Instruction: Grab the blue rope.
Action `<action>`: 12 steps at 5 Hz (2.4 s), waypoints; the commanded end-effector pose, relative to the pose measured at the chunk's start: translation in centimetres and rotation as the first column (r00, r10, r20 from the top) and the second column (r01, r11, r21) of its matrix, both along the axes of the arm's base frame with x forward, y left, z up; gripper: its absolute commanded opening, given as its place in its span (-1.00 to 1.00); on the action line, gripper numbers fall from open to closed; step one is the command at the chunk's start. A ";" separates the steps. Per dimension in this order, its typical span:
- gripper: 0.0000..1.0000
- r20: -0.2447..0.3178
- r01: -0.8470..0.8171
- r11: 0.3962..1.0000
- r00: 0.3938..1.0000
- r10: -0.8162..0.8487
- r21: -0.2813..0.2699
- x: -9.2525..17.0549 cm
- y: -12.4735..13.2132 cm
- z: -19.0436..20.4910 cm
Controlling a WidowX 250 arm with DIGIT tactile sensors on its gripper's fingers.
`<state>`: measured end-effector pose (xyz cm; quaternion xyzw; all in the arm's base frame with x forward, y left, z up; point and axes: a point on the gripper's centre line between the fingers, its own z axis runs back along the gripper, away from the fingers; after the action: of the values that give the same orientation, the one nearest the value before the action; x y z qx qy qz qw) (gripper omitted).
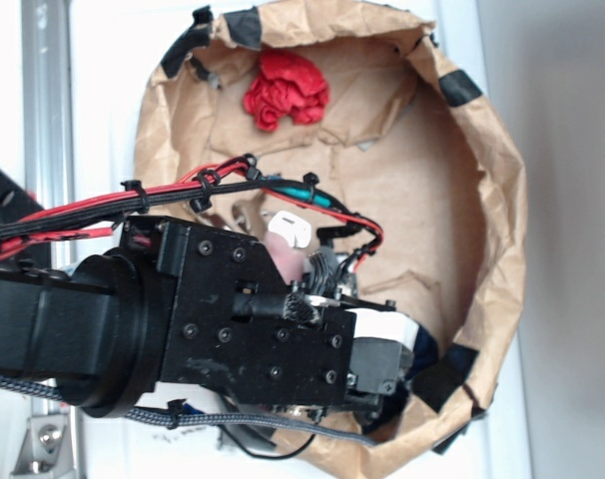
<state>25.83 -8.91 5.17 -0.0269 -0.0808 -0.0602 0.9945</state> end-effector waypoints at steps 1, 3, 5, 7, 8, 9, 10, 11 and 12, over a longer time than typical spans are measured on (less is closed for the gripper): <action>1.00 0.086 -0.036 0.999 0.996 0.035 0.001 4.9 1.3 1.5; 1.00 -0.012 0.032 0.999 0.999 -0.032 -0.012 5.2 0.3 -2.7; -1.00 -0.082 0.005 1.000 0.997 -0.005 -0.005 2.8 0.1 -4.9; -1.00 -0.092 -0.040 0.999 0.995 0.040 0.010 1.6 0.6 -4.5; -1.00 -0.041 -0.087 0.994 0.995 0.090 0.068 2.1 1.6 -1.7; -1.00 0.000 -0.295 0.955 0.955 0.295 0.044 0.7 6.5 3.2; -1.00 0.008 -0.345 0.937 0.939 0.345 0.047 -2.1 10.8 8.1; -1.00 0.023 -0.305 0.951 0.952 0.304 0.058 -2.1 9.6 10.2; -1.00 0.011 -0.283 0.959 0.959 0.283 0.020 -0.7 8.5 10.8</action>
<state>24.70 0.13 14.56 -0.0026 -0.0636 0.0870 0.9942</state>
